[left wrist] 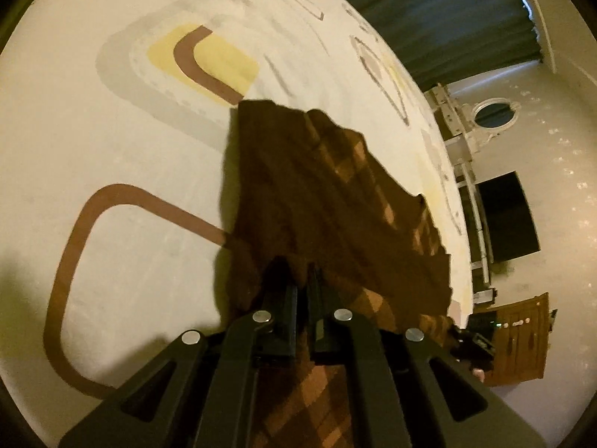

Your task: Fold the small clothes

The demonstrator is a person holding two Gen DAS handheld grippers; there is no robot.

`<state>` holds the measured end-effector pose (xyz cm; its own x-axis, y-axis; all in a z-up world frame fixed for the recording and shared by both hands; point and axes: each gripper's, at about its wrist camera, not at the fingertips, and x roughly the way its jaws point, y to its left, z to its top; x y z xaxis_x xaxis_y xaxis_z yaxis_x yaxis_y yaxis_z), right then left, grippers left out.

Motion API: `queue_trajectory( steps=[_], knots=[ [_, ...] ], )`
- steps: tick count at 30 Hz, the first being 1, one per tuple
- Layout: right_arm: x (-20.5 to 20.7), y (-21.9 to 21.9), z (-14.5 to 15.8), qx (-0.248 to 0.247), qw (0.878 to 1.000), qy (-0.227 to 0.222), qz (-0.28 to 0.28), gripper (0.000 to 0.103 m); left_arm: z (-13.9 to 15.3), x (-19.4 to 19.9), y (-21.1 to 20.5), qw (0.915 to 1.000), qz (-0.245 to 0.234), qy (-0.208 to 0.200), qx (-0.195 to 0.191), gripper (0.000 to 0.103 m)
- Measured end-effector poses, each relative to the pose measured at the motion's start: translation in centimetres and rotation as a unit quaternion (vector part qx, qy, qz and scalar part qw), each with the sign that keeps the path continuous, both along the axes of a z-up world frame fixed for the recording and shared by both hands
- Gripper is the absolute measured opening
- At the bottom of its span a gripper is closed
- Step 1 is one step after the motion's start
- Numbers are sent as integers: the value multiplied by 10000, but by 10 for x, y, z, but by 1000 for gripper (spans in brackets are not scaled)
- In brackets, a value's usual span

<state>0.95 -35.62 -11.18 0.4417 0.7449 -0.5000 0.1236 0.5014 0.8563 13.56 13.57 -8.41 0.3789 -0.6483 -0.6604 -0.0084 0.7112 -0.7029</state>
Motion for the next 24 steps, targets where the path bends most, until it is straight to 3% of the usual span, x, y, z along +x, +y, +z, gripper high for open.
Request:
queue_trajectory(
  steps=[1, 2, 3, 5, 8, 14, 17, 20, 24],
  knots=[
    [-4, -3, 2, 63, 10000, -20, -29, 11, 4, -5, 4, 9999, -31, -55, -82, 7],
    [-6, -5, 6, 51, 10000, -59, -39, 21, 7, -10, 9, 9999, -48, -106, -90, 15],
    [-12, -9, 13, 13, 9999, -122, -37, 30, 11, -16, 14, 9998, -61, -166, -75, 31],
    [-23, -16, 23, -5, 9998, -174, -38, 35, 18, -33, 25, 9995, -82, -306, -28, 43],
    [-51, -30, 40, -217, 9994, -231, 159, 38, 17, -67, 38, 9993, -225, -285, 37, 44],
    [-102, -32, 45, -477, 9964, -117, 690, 41, -7, -128, 41, 9971, -683, 37, 328, 44],
    [-119, -29, 35, -486, 9950, 47, 867, 48, -19, -135, 33, 9959, -838, 194, 280, 44],
    [-126, -18, 20, -546, 9931, 248, 1009, 48, -28, -134, 22, 9941, -958, 383, 347, 45],
    [-125, -9, 11, -565, 9914, 362, 1128, 48, -26, -133, 16, 9926, -1096, 349, 400, 60]
  ],
)
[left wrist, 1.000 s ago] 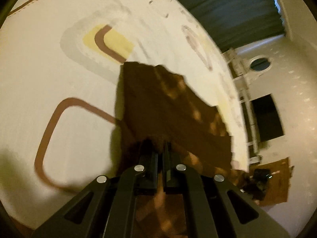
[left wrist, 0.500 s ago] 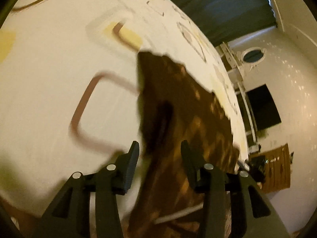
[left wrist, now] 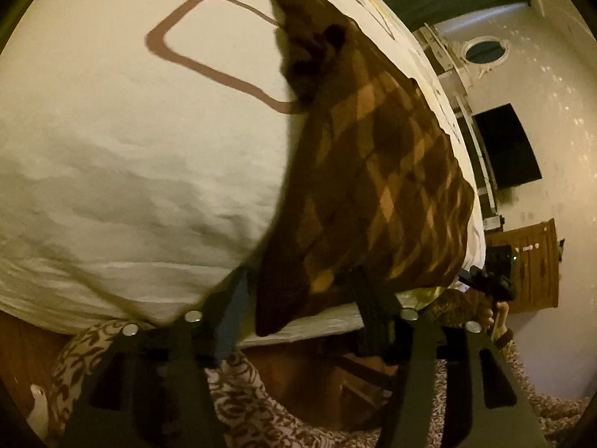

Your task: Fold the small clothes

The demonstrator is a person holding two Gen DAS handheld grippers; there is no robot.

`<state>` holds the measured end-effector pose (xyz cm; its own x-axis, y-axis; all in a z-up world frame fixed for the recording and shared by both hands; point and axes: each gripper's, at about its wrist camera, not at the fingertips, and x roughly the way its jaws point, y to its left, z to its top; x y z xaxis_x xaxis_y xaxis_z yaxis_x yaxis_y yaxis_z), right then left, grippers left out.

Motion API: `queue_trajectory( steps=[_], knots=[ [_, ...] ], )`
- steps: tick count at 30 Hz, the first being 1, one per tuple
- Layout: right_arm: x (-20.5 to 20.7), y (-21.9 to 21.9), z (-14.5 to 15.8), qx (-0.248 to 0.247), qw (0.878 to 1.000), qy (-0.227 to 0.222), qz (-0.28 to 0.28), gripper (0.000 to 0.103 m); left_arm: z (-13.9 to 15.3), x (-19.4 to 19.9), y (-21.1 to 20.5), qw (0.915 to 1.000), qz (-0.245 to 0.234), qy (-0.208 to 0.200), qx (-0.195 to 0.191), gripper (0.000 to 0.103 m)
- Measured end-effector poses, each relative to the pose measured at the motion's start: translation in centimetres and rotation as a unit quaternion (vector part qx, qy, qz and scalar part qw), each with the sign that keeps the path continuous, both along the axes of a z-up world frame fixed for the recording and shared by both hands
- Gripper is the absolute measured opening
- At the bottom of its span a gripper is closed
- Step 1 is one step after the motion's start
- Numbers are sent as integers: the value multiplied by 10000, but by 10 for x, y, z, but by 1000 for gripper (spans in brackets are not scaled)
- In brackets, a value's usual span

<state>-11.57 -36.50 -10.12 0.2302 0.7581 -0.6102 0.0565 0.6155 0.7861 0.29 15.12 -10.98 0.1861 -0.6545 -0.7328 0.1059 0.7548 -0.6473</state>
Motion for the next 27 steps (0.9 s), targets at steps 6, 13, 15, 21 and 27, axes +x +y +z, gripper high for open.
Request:
queue_trajectory(
  steps=[6, 13, 15, 21, 27],
  knots=[
    [5, 14, -1, 58, 9998, -2, 188, 57, 3, -5, -11, 9998, -123, -117, -74, 55],
    [10, 28, -4, 41, 9993, 38, 368, 57, -1, -4, -22, 9999, -127, -7, 54, 54],
    [11, 28, -4, 55, 9992, 31, 393, 57, -2, -5, -21, 10000, -66, 19, -22, 54],
    [8, 30, -7, -45, 9987, 129, 481, 35, -2, -5, -19, 10000, -39, 34, 16, 52],
    [8, 45, -5, -502, 9957, 91, 776, 5, -6, -5, -15, 9997, 36, 172, 172, 10]
  ],
)
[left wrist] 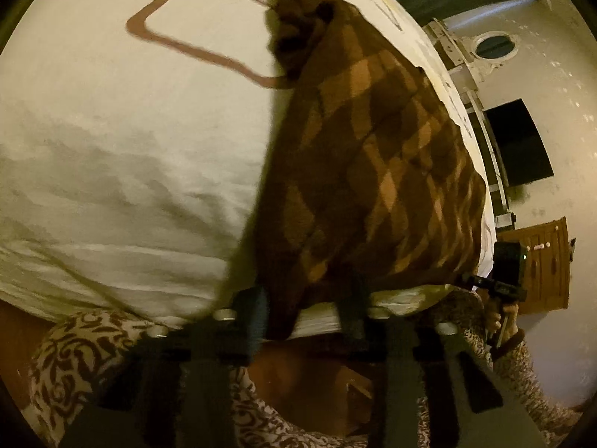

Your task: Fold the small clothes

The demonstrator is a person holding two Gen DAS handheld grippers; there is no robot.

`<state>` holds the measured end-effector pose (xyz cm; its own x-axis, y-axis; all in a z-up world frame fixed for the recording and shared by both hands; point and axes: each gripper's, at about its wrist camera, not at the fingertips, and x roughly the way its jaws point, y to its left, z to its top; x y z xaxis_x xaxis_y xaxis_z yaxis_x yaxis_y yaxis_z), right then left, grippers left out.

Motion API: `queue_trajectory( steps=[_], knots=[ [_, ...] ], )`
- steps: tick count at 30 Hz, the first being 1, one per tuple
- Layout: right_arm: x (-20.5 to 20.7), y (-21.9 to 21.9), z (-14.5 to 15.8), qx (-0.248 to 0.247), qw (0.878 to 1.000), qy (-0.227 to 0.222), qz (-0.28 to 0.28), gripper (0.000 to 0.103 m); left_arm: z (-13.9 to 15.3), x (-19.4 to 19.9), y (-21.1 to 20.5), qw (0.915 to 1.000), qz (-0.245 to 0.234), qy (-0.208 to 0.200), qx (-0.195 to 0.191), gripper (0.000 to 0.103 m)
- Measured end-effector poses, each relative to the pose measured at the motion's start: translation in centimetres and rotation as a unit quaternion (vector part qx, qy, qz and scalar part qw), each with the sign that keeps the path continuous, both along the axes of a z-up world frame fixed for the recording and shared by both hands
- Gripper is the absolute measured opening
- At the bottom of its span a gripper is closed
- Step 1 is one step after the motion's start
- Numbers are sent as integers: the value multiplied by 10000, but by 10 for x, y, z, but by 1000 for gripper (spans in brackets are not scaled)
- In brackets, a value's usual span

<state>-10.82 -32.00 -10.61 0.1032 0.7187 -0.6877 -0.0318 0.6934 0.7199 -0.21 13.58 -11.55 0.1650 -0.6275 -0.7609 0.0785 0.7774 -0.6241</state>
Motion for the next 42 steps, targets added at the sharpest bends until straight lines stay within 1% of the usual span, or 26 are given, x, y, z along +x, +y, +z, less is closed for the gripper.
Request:
queue_trajectory(
  steps=[1, 2, 4, 5, 6, 8, 11, 15, 16, 19, 21, 24, 26, 27, 29, 33, 36, 39, 42],
  knots=[
    [-1, 1, 2, -24, 10000, -33, -22, 5, -3, 0, 0, 9999, 8, 108, -87, 7],
    [-1, 0, 3, -27, 10000, -64, -51, 5, -4, 0, 1, 9999, 18, 133, -87, 7],
    [-4, 0, 12, 38, 9998, -150, -146, 5, 0, -1, -1, 9999, -73, 36, -89, 6],
    [-6, 0, 17, 86, 9996, -205, -185, 5, 3, -2, -1, 9998, -113, -8, -148, 6],
    [-8, 1, 22, 121, 9994, -256, -200, 5, 8, -4, -1, 9993, -143, -53, -340, 6],
    [-13, 2, 35, 214, 9986, -419, -232, 5, 19, -10, 4, 9959, -122, -211, -869, 6],
    [-23, 1, 57, 493, 9961, -661, -328, 5, 45, -24, 16, 9857, -79, -577, -1582, 6],
    [-37, -2, 87, 833, 9908, -982, -422, 5, 79, -46, 27, 9721, -28, -911, -2159, 6],
    [-41, -4, 96, 956, 9887, -1061, -455, 5, 88, -53, 30, 9671, 12, -975, -2348, 6],
    [-49, -11, 116, 1249, 9826, -1253, -567, 5, 104, -66, 39, 9566, 171, -1051, -2711, 6],
    [-51, -16, 127, 1431, 9782, -1351, -665, 5, 113, -72, 44, 9508, 303, -1093, -2882, 6],
    [-48, -25, 140, 1745, 9696, -1488, -859, 5, 127, -72, 52, 9400, 616, -1191, -3137, 6],
    [-40, -30, 143, 1910, 9647, -1517, -989, 5, 135, -65, 52, 9340, 873, -1214, -3245, 6],
    [-32, -33, 144, 1951, 9625, -1554, -1070, 5, 138, -56, 48, 9329, 1002, -1192, -3247, 6],
    [-20, -37, 144, 1991, 9600, -1580, -1174, 5, 142, -32, 48, 9322, 1224, -1180, -3196, 6],
    [22, -45, 144, 1995, 9549, -1686, -1410, 5, 139, 14, 47, 9320, 1444, -1097, -3138, 6],
    [59, -49, 137, 1992, 9515, -1705, -1607, 5, 126, 62, 40, 9338, 1615, -943, -3051, 6],
    [101, -56, 123, 2096, 9466, -1610, -1846, 5, 109, 97, 37, 9350, 1866, -826, -2902, 6],
    [135, -57, 107, 2009, 9479, -1460, -1995, 5, 88, 132, 33, 9375, 2073, -634, -2723, 6]
  ],
)
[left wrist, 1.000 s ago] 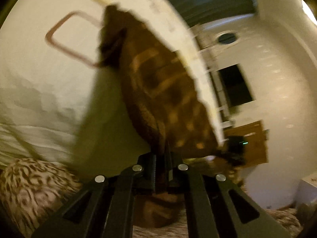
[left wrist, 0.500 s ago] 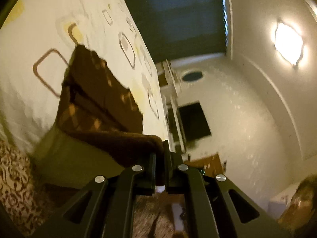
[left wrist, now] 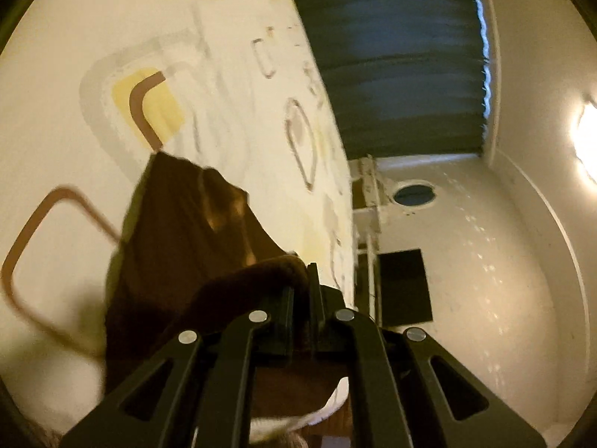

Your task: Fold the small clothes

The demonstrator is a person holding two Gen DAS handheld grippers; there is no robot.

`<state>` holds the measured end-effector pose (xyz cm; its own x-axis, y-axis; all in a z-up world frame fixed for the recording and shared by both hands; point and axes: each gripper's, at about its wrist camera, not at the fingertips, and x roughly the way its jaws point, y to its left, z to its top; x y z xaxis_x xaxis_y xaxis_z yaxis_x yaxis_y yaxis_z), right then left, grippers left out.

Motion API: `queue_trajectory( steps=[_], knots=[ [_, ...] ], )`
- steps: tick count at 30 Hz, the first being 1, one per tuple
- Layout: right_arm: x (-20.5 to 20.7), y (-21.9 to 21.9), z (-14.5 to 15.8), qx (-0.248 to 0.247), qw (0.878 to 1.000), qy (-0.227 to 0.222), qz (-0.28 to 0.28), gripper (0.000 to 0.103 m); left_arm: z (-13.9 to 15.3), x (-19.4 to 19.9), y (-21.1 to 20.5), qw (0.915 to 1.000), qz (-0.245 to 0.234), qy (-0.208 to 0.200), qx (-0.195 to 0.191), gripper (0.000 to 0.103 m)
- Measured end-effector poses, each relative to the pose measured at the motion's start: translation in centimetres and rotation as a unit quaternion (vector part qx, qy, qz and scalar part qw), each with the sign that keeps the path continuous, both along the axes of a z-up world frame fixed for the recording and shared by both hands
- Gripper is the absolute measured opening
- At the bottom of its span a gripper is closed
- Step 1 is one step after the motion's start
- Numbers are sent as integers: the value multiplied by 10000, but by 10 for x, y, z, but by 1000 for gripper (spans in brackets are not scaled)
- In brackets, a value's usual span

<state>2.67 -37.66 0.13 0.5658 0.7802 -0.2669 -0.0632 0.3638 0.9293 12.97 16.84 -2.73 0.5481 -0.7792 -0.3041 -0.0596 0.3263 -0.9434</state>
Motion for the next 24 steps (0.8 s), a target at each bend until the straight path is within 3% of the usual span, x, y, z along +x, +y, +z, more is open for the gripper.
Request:
queue_trajectory(
  steps=[7, 15, 19, 21, 24],
  knots=[
    [64, -4, -53, -95, 9975, 650, -265, 5, -42, 58, -6, 9982, 238, 526, 183, 6],
    [104, -11, -100, -176, 9914, 1159, -575, 5, -73, 84, -13, 9945, 288, 925, 402, 6],
    [115, -12, -110, -179, 9904, 1234, -600, 8, -80, 85, -6, 9934, 487, 1013, 251, 16],
    [119, -13, -115, -158, 9892, 1303, -652, 10, -81, 86, -3, 9935, 557, 970, 200, 27],
    [121, -17, -120, -109, 9882, 1343, -733, 19, -82, 85, 4, 9924, 695, 986, 254, 31]
  ],
)
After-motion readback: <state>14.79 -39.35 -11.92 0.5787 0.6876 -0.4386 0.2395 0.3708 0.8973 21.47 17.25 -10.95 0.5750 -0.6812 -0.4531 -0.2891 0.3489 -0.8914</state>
